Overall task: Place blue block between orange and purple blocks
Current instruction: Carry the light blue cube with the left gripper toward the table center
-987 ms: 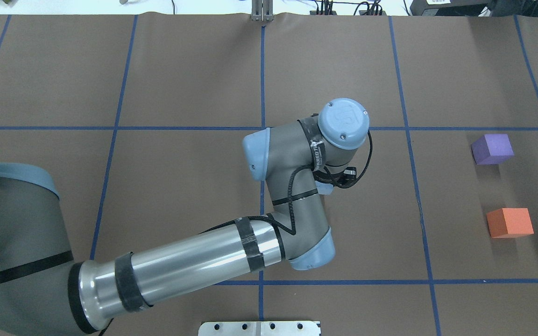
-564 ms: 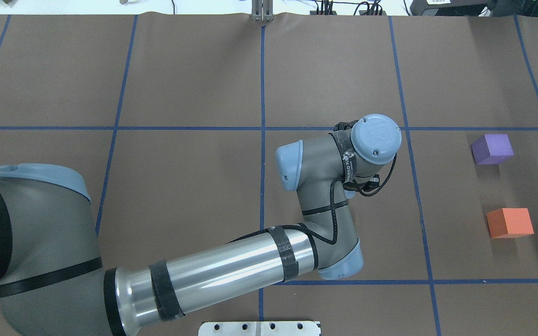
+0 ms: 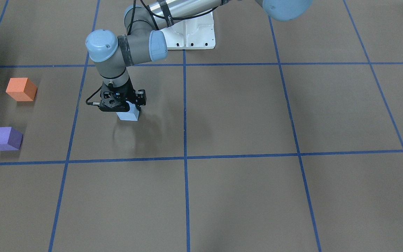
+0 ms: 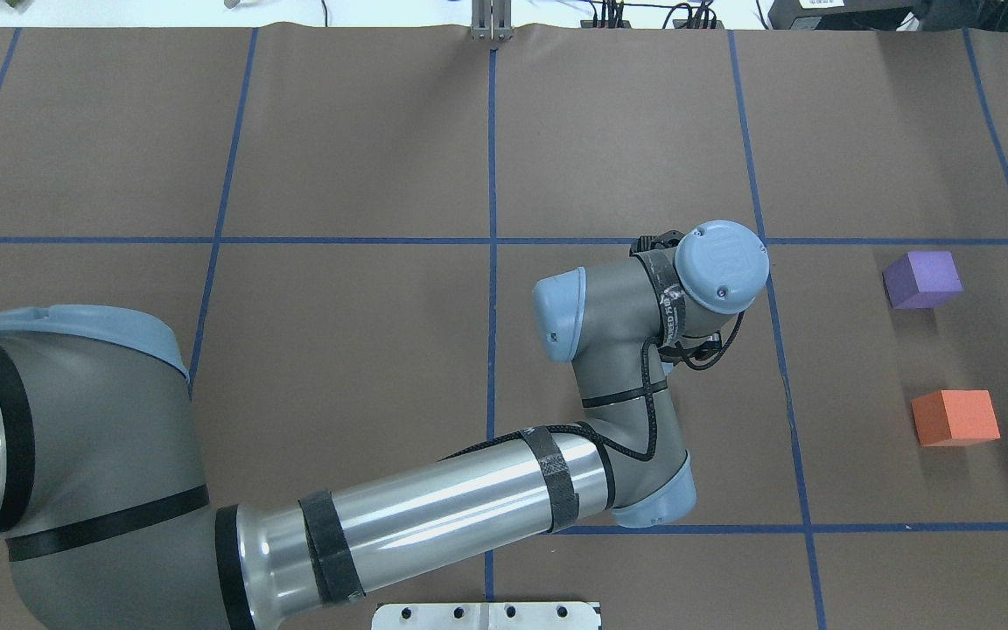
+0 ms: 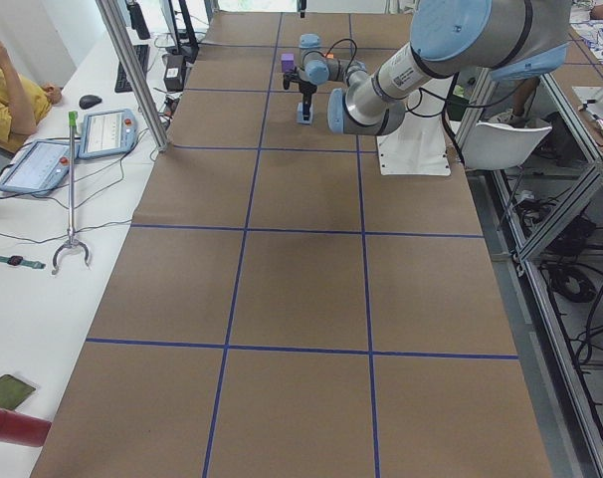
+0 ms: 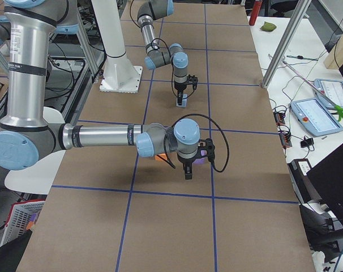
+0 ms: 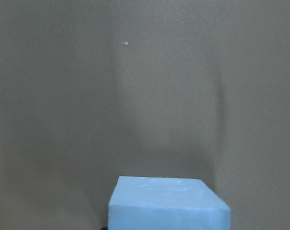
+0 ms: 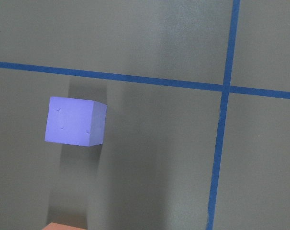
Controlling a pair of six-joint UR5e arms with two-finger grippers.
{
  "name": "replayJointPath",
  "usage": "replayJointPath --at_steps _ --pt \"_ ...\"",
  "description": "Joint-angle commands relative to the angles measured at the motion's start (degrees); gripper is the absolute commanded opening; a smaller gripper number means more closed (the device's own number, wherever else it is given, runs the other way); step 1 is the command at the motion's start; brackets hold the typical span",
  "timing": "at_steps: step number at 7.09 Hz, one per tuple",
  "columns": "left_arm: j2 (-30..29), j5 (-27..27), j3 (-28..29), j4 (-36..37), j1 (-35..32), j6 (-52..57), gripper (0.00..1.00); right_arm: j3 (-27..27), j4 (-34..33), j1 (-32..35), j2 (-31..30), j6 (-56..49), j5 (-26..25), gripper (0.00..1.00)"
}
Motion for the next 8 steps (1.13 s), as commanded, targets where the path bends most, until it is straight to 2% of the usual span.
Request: replayJointPath --at_steps 1,2,4,5,6,8 --pt "0.3 -0.1 -3.4 1.8 -0.1 -0.3 1.00 -0.1 1.1 0.0 0.2 0.0 -0.3 1.00" --pt "0.4 -0.2 -6.9 5.7 -0.1 -0.5 1.00 -1.1 3.5 0.0 0.2 0.2 -0.5 1.00" --pt "0.7 -0.3 -18.6 16.8 -2.1 -0.5 1.00 -0.9 4.0 -0.4 0.9 0.7 -0.5 1.00" --pt "2.8 -0.8 -23.1 18.2 -4.9 -0.3 1.00 -0.9 4.6 -2.3 2.3 5.3 -0.2 1.00" --pt "8.5 -1.4 -29.7 18.2 -7.3 0.0 1.00 -0.2 8.2 -5.3 2.9 14.3 -0.4 1.00" --pt "23.8 -9.0 -45.0 18.0 -15.0 3.0 1.00 0.0 22.6 -14.7 4.5 36.2 -2.0 1.00"
